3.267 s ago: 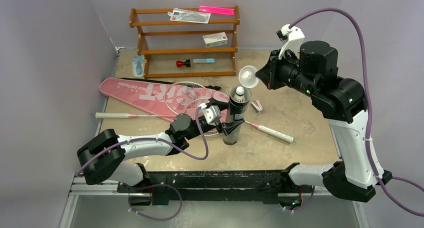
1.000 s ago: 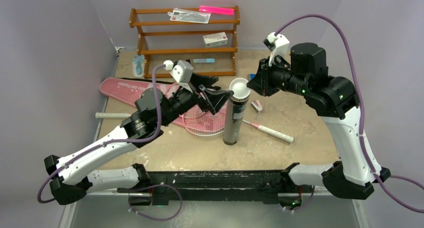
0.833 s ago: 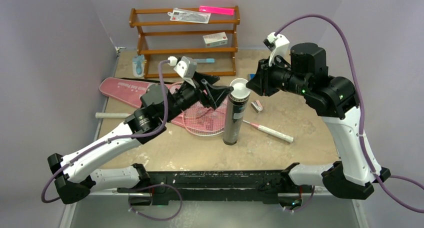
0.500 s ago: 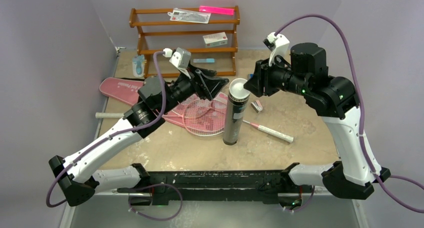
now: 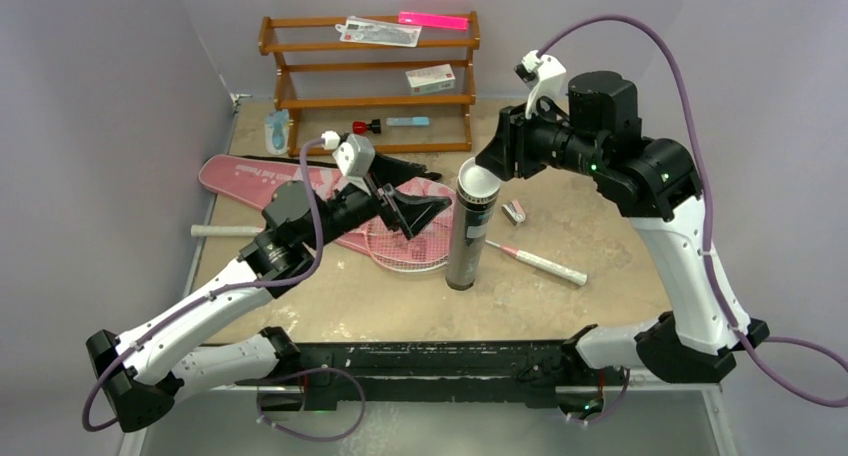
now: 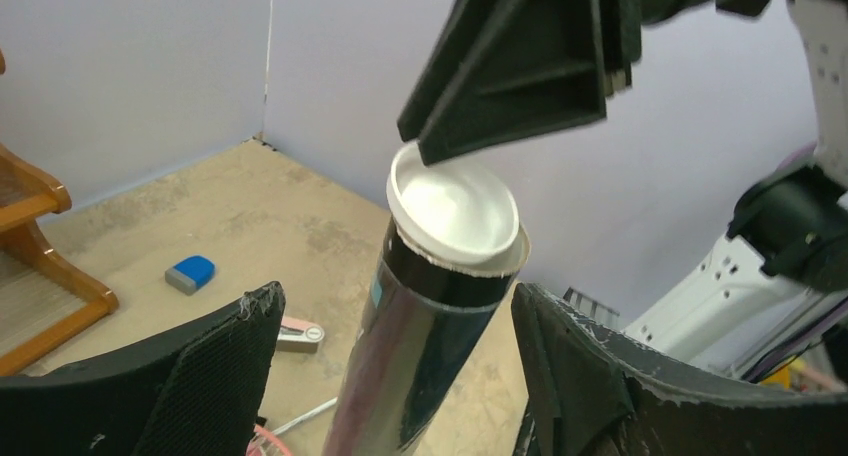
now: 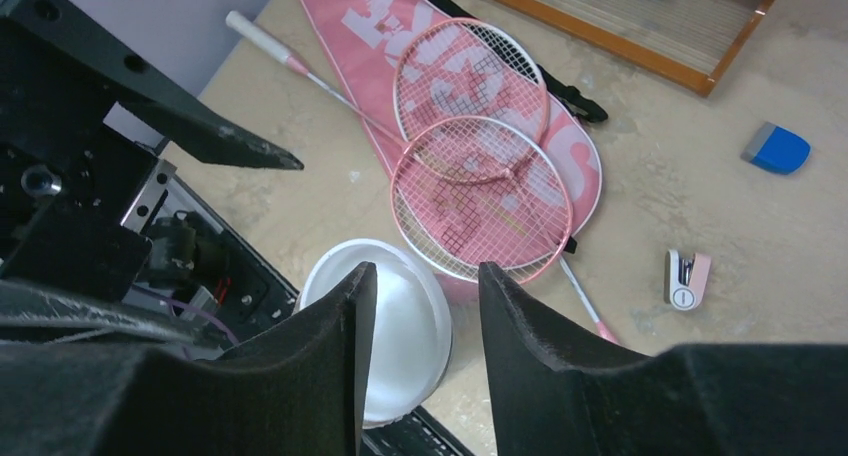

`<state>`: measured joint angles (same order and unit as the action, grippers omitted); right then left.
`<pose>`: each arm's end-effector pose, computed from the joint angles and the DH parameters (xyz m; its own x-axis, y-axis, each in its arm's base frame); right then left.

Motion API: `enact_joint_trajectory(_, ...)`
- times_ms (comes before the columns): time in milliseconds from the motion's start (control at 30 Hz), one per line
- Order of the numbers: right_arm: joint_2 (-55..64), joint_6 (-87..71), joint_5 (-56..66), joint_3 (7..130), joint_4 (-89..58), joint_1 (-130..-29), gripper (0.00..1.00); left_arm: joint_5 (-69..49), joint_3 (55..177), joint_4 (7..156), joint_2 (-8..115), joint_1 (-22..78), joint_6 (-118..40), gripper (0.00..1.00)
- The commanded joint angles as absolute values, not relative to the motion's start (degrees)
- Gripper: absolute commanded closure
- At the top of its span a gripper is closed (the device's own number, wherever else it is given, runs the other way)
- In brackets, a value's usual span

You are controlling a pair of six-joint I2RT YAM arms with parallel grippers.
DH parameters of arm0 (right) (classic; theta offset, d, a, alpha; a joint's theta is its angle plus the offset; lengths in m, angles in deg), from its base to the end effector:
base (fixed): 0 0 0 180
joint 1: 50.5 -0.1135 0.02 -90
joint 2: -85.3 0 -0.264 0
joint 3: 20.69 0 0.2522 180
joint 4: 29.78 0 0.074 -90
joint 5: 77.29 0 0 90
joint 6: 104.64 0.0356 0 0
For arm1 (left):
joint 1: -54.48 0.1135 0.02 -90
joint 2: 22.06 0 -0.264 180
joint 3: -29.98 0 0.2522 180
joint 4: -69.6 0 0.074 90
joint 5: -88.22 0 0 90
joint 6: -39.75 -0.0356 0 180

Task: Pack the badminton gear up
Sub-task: Close the lid on the shuttle tube.

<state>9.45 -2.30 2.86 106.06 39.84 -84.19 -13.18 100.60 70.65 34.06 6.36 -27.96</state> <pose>0.1779 0.1259 0.5302 -0.4065 -0.0179 -0.9135 -0.6085 0.7511 0.2560 0.1436 -0.1707 0.4211 -0.1818 -0.3542 -0.9173 0.8530 0.4074 -0.3264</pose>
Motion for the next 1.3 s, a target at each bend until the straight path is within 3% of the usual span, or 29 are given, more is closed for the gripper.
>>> enact_joint_trajectory(0, 8.12, -3.29, 1.33, 107.66, 37.36, -84.2, 0.59, -17.71, 96.58, 66.65, 32.21, 6.31, -36.41, 0.18)
enact_joint_trajectory(233, 8.34, -3.66, 1.04, 106.98, 37.22, -84.11, 0.76, -21.34, 94.68, 64.74, 33.3, 6.29, -39.96, 0.18)
enact_joint_trajectory(1267, 9.72, -3.76, -1.25, 103.34, 37.3, -84.11, 0.83, -22.78, 95.24, 62.46, 36.26, 6.19, -39.17, 0.19)
